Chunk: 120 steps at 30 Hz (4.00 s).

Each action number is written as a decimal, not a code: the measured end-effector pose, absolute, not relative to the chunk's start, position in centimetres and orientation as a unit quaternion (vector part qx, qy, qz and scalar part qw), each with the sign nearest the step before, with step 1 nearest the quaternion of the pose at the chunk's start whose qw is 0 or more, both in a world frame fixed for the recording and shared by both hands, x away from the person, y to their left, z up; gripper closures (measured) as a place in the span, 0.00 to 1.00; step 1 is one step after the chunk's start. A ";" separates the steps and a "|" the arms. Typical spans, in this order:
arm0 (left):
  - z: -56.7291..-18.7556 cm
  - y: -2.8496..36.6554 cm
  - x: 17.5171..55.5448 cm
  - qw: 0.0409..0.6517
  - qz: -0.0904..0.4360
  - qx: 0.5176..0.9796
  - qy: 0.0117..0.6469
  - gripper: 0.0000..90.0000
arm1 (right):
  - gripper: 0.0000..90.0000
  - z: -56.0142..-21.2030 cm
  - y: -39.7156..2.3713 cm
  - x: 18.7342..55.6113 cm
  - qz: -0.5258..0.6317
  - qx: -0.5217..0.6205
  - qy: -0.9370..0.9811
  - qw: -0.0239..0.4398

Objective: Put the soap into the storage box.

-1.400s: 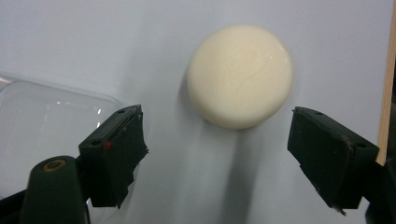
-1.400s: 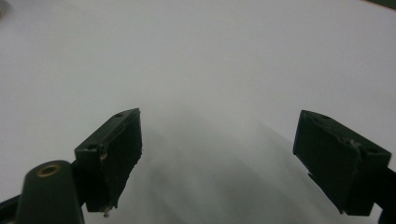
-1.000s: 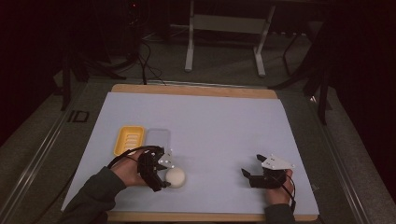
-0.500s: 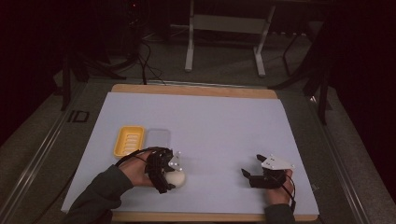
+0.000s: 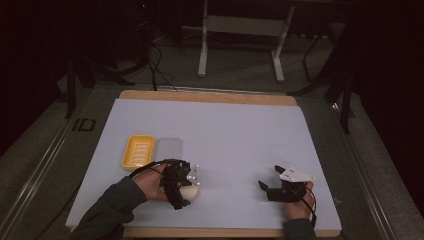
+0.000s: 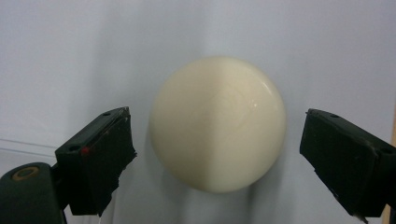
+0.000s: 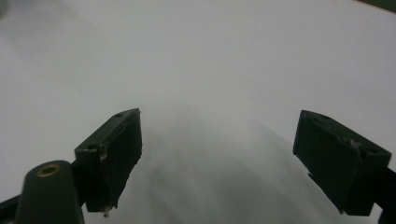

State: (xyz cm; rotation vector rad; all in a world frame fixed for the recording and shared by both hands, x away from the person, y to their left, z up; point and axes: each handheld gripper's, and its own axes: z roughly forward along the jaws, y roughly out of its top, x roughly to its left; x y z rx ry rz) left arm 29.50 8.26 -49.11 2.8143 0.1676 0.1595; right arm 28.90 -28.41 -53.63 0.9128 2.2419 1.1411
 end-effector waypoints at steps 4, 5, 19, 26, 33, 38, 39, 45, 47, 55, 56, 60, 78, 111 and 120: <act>-49.4 7.9 29.5 0.151 0.057 0.985 0.054 0.11 | 0.17 -53.6 -28.4 28.9 0.415 0.332 0.815 0.231; -49.6 7.7 29.5 0.150 0.059 0.985 0.055 0.10 | 0.17 -53.6 -28.4 28.9 0.415 0.332 0.815 0.231; -50.4 7.2 29.7 0.131 0.058 0.989 0.045 0.12 | 0.17 -53.6 -28.4 28.9 0.416 0.331 0.815 0.231; -50.7 6.9 29.7 0.121 0.059 0.990 0.044 0.13 | 0.17 -53.6 -28.4 28.9 0.415 0.331 0.815 0.231; -50.6 6.7 29.9 0.119 0.052 0.991 0.040 0.15 | 0.17 -53.6 -28.4 28.9 0.414 0.331 0.816 0.231; -50.6 6.7 30.1 0.116 0.044 0.991 0.041 0.17 | 0.17 -53.6 -28.4 28.9 0.414 0.330 0.816 0.231; -50.6 6.6 30.1 0.114 0.042 0.992 0.040 0.18 | 0.17 -53.6 -28.4 28.9 0.414 0.330 0.816 0.231; -50.5 6.6 30.2 0.110 0.038 0.992 0.041 0.23 | 0.17 -53.6 -28.4 28.9 0.414 0.330 0.816 0.231; -50.4 6.6 30.4 0.108 0.032 0.993 0.041 0.26 | 0.17 -53.6 -28.4 28.9 0.414 0.330 0.816 0.232; -50.5 6.5 30.6 0.099 0.018 0.994 0.050 0.27 | 0.17 -53.6 -28.4 28.9 0.415 0.330 0.816 0.232; -50.5 6.4 30.7 0.097 0.015 0.994 0.053 0.27 | 0.17 -53.6 -28.4 28.9 0.415 0.330 0.816 0.232; -50.5 6.3 30.8 0.091 0.012 0.994 0.055 0.27 | 0.17 -53.6 -28.4 28.9 0.415 0.330 0.816 0.232; -50.4 6.2 30.9 0.084 0.009 0.995 0.046 0.27 | 0.17 -53.6 -28.4 28.8 0.416 0.330 0.815 0.232; -48.5 7.5 32.4 0.076 0.023 0.995 0.063 0.28 | 0.17 -53.6 -28.4 28.8 0.415 0.330 0.815 0.232; -47.6 8.3 33.3 0.078 0.026 0.994 0.077 0.28 | 0.17 -53.6 -28.4 28.8 0.415 0.330 0.815 0.232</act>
